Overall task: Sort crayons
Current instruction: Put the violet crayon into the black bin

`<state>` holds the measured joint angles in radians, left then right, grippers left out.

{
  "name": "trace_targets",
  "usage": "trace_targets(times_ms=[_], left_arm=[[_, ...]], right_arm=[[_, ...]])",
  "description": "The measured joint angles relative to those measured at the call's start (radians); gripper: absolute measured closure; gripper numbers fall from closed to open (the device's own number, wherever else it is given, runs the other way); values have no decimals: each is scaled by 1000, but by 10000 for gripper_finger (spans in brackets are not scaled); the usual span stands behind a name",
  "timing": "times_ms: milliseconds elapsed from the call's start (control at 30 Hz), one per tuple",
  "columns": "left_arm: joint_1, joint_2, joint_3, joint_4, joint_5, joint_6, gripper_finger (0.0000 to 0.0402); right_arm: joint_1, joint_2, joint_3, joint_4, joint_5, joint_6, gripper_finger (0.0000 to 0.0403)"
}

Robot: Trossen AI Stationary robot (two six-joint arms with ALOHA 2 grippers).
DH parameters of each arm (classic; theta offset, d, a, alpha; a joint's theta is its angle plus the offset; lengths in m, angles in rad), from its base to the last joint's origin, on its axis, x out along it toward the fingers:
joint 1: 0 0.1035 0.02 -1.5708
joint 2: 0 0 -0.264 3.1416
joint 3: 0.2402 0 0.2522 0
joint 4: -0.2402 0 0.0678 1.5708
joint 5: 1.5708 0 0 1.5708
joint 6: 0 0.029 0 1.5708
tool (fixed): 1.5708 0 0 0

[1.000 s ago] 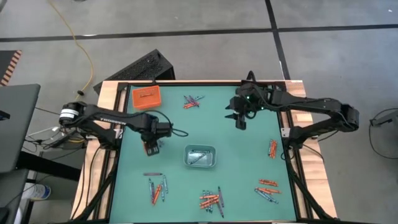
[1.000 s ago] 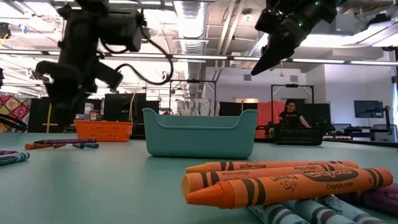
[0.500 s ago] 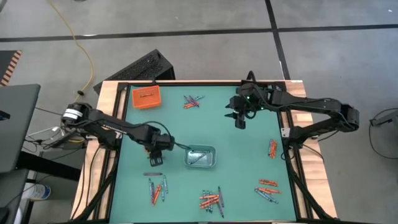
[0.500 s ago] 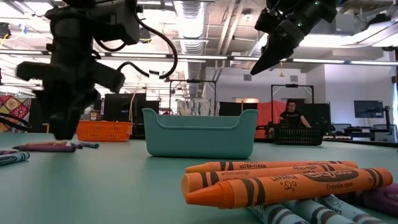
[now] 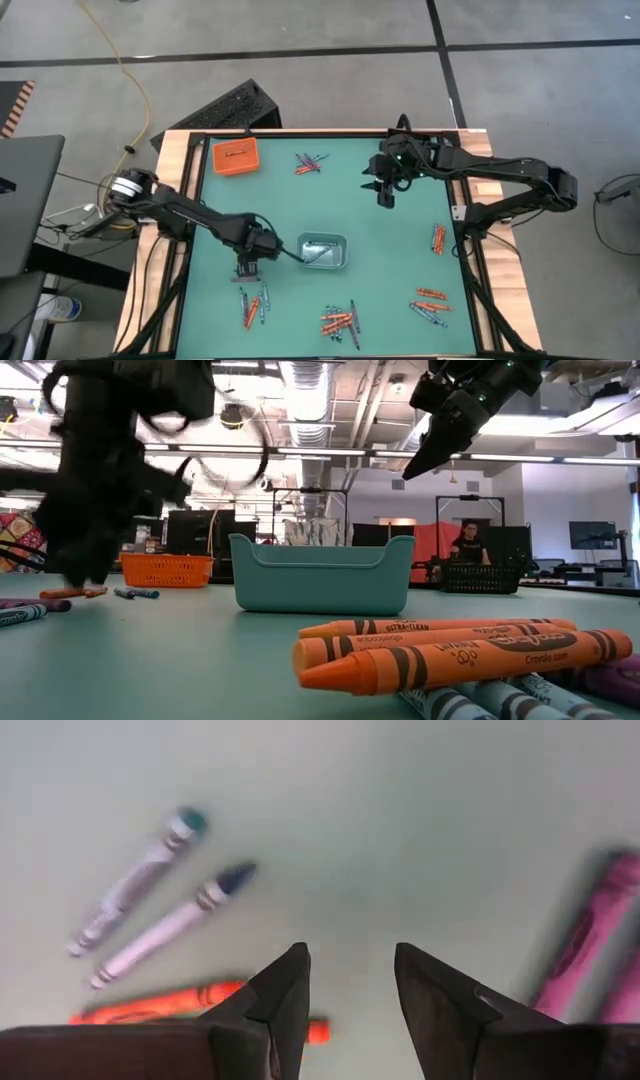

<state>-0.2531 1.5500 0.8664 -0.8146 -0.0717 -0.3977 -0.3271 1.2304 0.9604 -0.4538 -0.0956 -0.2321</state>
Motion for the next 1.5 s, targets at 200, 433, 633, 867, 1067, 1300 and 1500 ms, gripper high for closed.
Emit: trace_targets(times_ms=[200, 433, 633, 867, 1067, 1300, 1500], left_arm=[[-76, -123, 8, 56, 113, 0, 265], [-206, -87, 9, 72, 81, -52, 265], [-247, -22, 9, 88, 66, -75, 265], [-266, 56, 9, 95, 62, -74, 265], [-267, 73, 9, 103, 17, -71, 265], [-263, 73, -1, 123, -79, -65, 283], [-244, 65, -53, 199, -57, -30, 372]], right_arm=[[0, 0, 0, -5, 0, 15, 218], [0, 0, 0, 0, 0, 5, 218], [0, 0, 0, 24, 0, 7, 218], [1, 0, 0, 20, -1, 22, 218], [1, 0, 0, 21, -1, 23, 218], [1, 0, 0, 21, -1, 23, 218], [1, 0, 0, 21, -1, 23, 218]])
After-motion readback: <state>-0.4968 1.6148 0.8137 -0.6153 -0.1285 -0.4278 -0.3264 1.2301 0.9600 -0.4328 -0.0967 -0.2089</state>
